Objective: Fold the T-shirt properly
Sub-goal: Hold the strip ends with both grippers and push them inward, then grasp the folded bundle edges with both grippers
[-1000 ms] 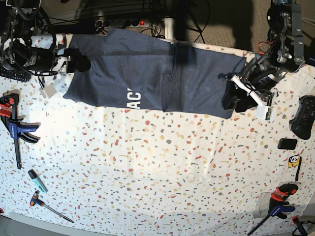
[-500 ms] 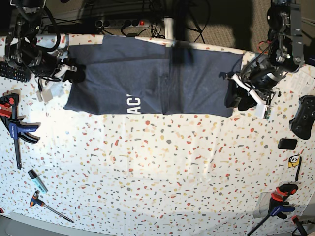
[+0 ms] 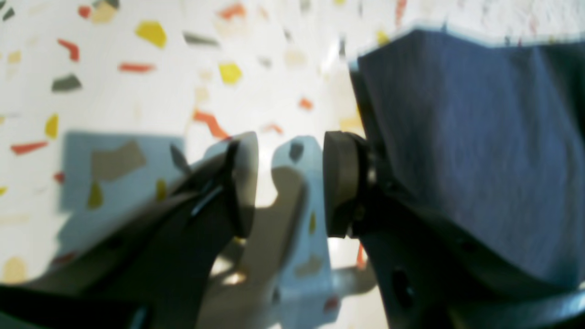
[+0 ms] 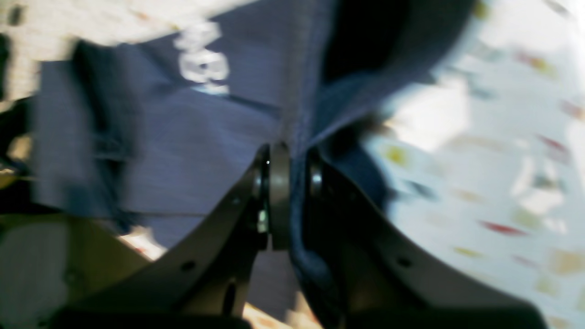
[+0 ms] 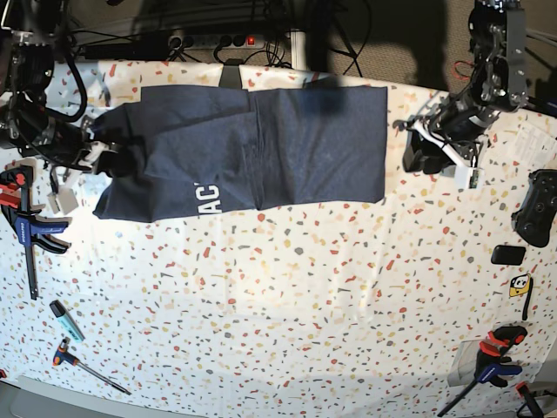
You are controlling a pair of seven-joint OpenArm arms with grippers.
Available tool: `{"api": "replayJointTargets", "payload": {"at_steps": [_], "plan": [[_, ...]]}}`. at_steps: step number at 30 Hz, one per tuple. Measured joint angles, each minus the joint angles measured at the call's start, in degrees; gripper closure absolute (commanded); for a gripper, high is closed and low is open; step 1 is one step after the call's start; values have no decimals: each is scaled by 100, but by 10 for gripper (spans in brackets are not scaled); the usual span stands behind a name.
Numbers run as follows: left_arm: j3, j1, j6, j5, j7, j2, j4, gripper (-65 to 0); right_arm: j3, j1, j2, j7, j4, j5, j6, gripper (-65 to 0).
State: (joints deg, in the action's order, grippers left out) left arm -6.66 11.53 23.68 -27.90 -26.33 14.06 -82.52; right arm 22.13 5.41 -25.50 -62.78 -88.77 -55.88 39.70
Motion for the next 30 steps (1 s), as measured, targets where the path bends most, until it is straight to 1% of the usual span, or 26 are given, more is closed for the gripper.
{"api": "replayJointTargets", "payload": {"at_steps": [3,5,7,8,10,13,17,19,23,25,26,30], "plan": [[-15,-46,616,-74,291,4,393,-232,-7,-2,529,-264,-667,13,2,0],[-44,-46,868,-111,402,-50,535,-232,-216,0,870,-247,-949,4,0,0],[-57,-63,940,-155,413,-151,590,-232,-566,-17,1130,-227,-1064,52,0,0],[-59,-79,951,-157,387,-225,592,-232,-778,-39,1255,-205,-1069,173,0,0],[-44,-96,1088,-160,304,-374,592,-232,-1209,-101,1528,-136,-1067,691,2,0],[-37,-90,1274,-173,195,-527,592,-232,-1775,-234,1961,153,-1064,1045,0,0],[-50,-92,1285,-199,120,-629,592,-232,-2389,-470,2562,238,-1064,1709,0,0],[-33,-101,1362,-199,48,-651,592,-232,-2675,-562,2822,302,-1064,1956,0,0],[-20,-94,1384,-201,46,-662,592,-232,-3136,-588,3139,584,-1067,2380,-17,0],[-20,-94,1384,-201,46,-662,592,-232,-3353,-588,3239,597,-1067,2557,-260,0],[-20,-94,1381,-201,46,-662,592,-232,-3451,-588,3287,595,-1067,2581,-348,0],[-20,-94,1384,-201,46,-662,592,-232,-3923,-501,3388,590,-1067,2579,-391,0]]}}
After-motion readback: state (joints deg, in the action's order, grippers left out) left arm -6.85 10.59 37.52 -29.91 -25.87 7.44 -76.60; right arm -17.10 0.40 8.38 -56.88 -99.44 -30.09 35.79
